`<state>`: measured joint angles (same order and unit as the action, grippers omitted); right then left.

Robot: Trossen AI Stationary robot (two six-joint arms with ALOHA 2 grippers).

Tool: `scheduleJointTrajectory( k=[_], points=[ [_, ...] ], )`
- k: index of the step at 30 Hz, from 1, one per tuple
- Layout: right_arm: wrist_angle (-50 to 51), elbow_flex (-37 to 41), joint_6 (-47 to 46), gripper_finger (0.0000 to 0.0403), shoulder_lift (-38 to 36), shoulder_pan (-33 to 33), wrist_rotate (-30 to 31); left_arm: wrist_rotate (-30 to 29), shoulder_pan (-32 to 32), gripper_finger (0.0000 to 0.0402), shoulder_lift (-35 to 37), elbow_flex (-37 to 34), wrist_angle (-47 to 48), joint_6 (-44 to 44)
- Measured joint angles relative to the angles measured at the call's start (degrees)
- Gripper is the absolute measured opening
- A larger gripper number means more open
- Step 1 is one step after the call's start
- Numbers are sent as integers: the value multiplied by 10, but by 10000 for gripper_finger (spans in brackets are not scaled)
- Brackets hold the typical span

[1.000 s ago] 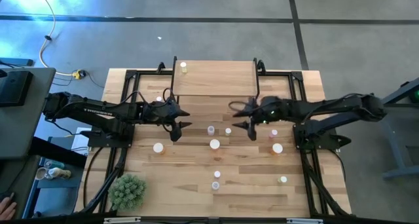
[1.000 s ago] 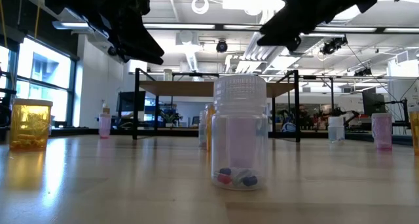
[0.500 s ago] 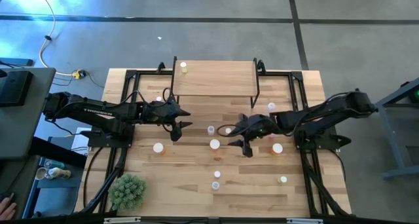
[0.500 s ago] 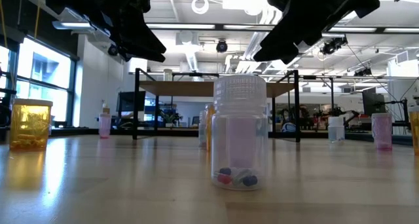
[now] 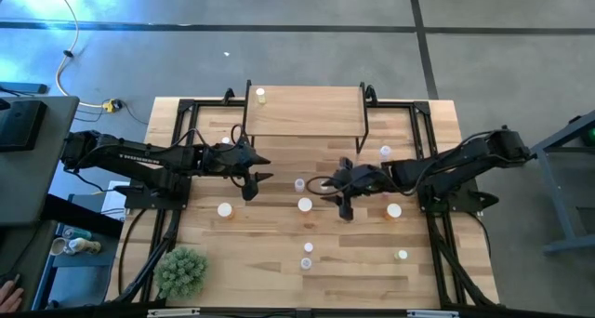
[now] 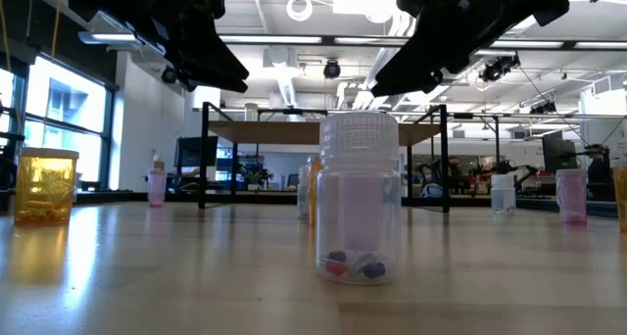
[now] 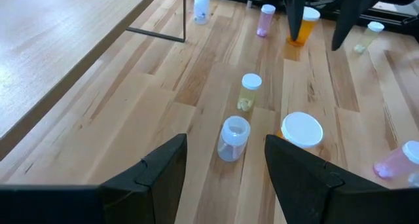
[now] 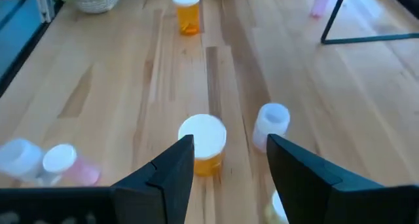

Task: Pick and place medicine bottles onto shelf by color
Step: Put the middle orange pill bottle on the shelf

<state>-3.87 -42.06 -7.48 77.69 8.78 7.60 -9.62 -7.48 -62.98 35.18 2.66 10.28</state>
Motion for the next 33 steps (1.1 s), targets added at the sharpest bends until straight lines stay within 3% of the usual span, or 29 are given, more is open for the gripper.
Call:
scheduleJointTrajectory(
  k=[6, 15, 33],
  points=[
    [-47, 0, 30, 190, 0, -1, -13, 0, 0, 197, 0, 0, 0, -18],
    [-68, 0, 66, 235, 0, -5, -14, 0, 0, 197, 0, 0, 0, -35],
    [-109, 0, 96, 238, 0, -5, -35, 0, 0, 197, 0, 0, 0, -19]
  ],
)
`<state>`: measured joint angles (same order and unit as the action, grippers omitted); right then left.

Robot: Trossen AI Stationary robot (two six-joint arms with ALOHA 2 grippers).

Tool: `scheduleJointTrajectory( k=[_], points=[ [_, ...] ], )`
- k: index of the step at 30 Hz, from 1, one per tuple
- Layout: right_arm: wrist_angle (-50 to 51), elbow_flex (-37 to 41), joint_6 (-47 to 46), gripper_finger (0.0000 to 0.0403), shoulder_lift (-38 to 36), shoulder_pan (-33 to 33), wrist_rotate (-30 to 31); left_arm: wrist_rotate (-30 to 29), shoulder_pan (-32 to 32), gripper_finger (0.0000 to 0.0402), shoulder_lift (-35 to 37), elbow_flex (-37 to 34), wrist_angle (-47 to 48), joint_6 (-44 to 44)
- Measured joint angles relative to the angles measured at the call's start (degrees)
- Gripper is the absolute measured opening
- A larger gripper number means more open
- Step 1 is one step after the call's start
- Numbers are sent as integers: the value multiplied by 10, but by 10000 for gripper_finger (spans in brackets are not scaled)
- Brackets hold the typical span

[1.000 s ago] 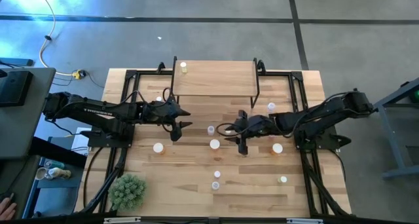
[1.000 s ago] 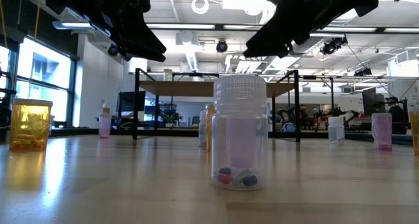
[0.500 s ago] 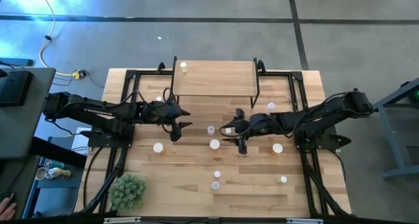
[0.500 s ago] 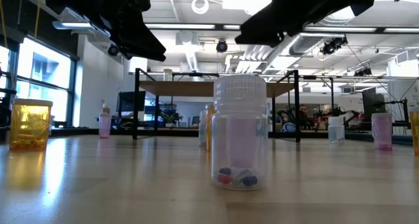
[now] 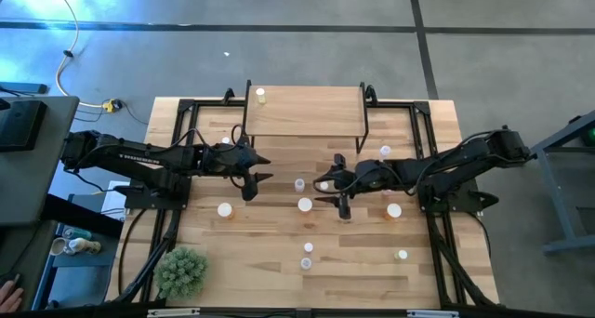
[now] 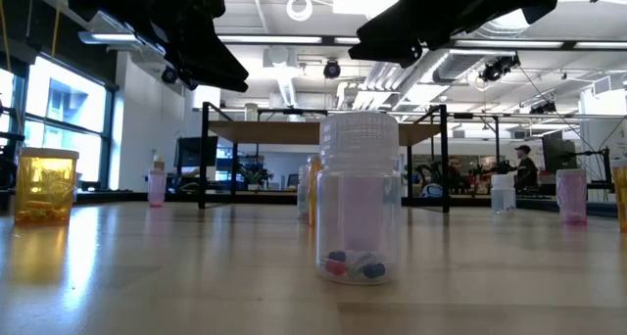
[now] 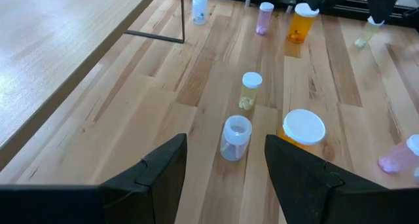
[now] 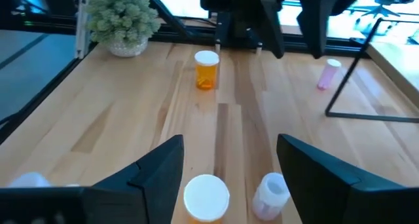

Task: Pick and place medicine bottles onto shelf by color
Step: Put the middle orange pill bottle on the shelf

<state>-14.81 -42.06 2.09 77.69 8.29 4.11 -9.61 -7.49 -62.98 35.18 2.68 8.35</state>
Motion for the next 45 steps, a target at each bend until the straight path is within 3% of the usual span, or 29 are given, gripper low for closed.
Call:
scheduleJointTrajectory(
  k=[13, 21, 33, 45],
  points=[
    [10, 0, 77, 312, 0, 22, -15, 0, 0, 197, 0, 0, 0, 34],
    [-40, -14, 84, 315, 0, 15, -16, 0, 0, 197, 0, 0, 0, 35],
    [161, -142, 52, 314, 70, 6, -12, 0, 0, 197, 0, 0, 2, 35],
    [168, -144, -1, 314, 169, 7, -12, 0, 0, 197, 0, 0, 5, 35]
  ],
)
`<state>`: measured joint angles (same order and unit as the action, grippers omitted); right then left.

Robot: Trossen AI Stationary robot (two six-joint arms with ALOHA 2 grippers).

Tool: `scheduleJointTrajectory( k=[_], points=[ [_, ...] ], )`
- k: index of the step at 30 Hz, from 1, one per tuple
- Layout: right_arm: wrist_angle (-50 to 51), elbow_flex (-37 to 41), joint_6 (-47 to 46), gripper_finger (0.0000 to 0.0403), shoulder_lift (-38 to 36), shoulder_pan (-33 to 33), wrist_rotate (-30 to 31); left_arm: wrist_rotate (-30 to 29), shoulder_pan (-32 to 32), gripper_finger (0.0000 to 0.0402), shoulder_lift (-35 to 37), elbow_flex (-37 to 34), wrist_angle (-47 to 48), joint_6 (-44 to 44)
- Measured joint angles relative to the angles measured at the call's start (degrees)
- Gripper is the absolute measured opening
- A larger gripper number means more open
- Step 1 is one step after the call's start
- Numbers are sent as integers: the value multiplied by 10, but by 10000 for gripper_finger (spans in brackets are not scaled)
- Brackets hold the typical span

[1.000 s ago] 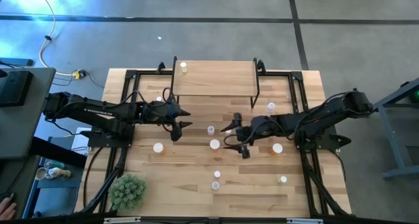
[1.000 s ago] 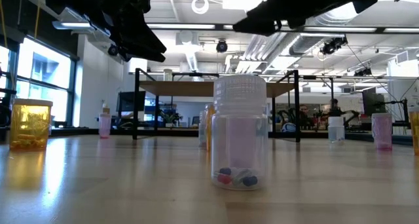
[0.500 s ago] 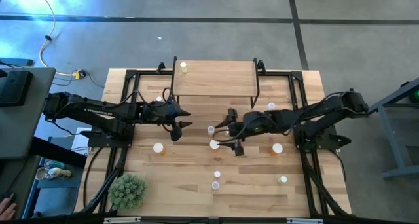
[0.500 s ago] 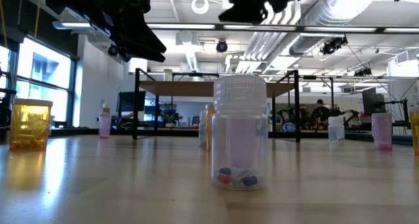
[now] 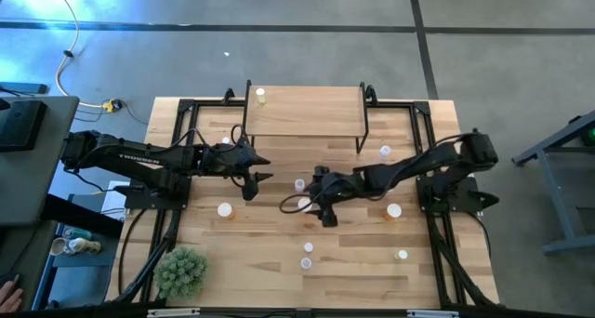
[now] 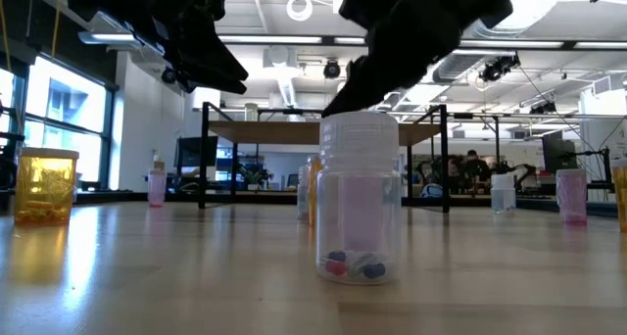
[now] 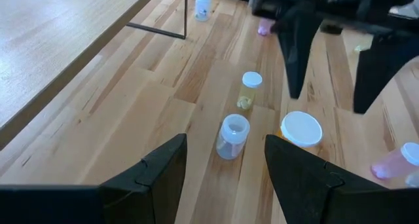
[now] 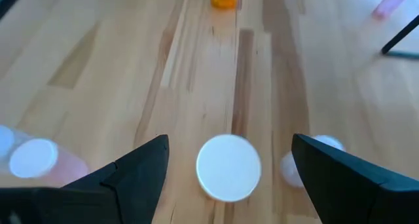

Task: Pick and place medicine bottles onto shelf by color
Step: Put the middle orange pill bottle on the shelf

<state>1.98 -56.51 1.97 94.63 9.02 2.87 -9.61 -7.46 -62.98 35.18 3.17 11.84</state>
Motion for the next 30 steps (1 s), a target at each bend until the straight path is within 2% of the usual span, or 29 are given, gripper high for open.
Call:
scheduleJointTrajectory(
  k=[25, 30],
  points=[
    [-30, 0, -7, 313, 82, -1, 2, 0, 0, 197, 0, 0, -1, 0],
    [-28, 0, -7, 284, 82, -1, 2, 0, 0, 197, 0, 0, -1, 0]
  ],
)
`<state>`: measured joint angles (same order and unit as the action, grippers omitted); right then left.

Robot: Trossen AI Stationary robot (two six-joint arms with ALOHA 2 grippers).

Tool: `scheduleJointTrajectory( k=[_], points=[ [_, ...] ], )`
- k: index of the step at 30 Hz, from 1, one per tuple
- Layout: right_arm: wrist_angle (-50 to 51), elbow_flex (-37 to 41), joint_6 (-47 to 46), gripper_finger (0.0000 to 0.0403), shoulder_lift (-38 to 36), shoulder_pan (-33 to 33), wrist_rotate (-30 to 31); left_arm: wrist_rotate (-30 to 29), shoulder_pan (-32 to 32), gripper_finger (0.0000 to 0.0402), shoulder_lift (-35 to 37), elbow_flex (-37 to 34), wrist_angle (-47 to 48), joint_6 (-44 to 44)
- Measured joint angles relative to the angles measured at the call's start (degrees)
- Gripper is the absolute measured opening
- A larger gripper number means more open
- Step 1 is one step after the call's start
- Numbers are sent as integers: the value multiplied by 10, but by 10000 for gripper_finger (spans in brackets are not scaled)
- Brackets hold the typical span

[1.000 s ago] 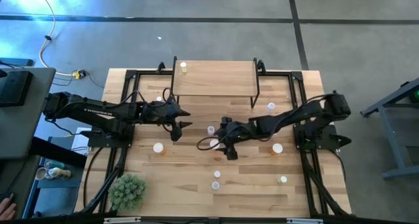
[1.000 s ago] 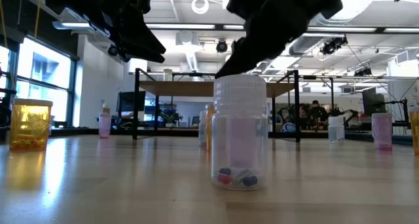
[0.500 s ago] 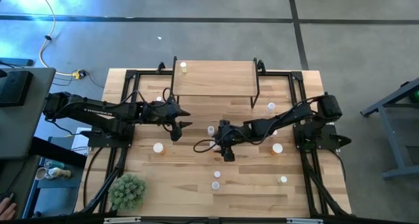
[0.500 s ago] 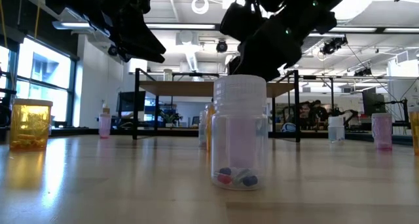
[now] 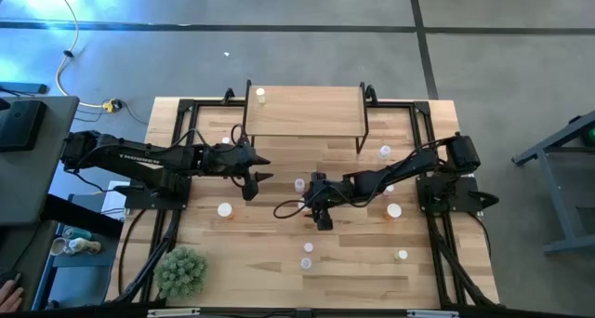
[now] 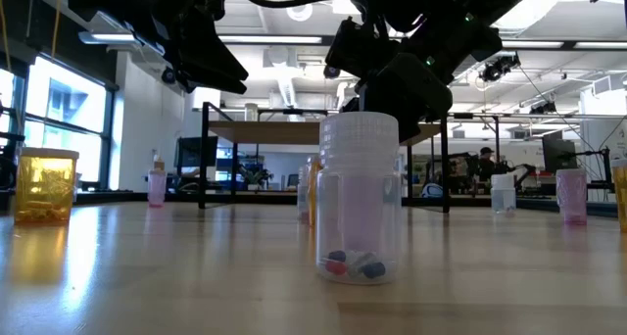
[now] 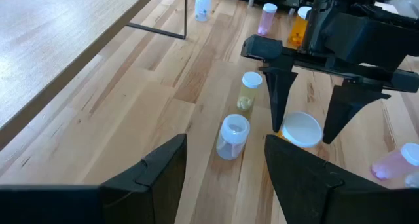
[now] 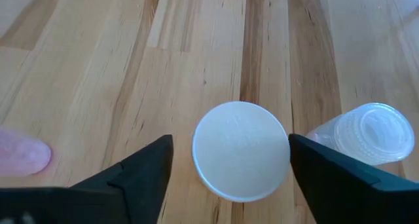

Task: Pick and place medicine bottles onto shelf by color
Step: Put the middle orange pill bottle on the shelf

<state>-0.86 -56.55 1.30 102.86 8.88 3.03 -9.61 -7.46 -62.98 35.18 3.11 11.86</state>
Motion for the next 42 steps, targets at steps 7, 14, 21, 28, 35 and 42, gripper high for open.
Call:
scheduleJointTrajectory(
  k=[7, 14, 21, 28, 35, 42],
  points=[
    [2, 0, 1, 222, 0, 0, 0, 0, 0, 197, 0, 0, 0, 0],
    [8, 0, 2, 203, -2, 0, 0, 0, 0, 197, 0, 0, 0, 0],
    [33, 0, 4, 203, -49, 0, 0, 0, 0, 197, 0, 0, 0, 0],
    [32, 0, 21, 202, -132, -20, 12, 0, 0, 197, 0, 0, 0, 0],
    [37, -3, 64, 202, -235, -78, 108, -1, 0, 197, 0, 0, -1, -4],
    [97, -81, 101, 202, -288, -182, 193, -1, 0, 197, 0, 0, -1, -24]
  ],
)
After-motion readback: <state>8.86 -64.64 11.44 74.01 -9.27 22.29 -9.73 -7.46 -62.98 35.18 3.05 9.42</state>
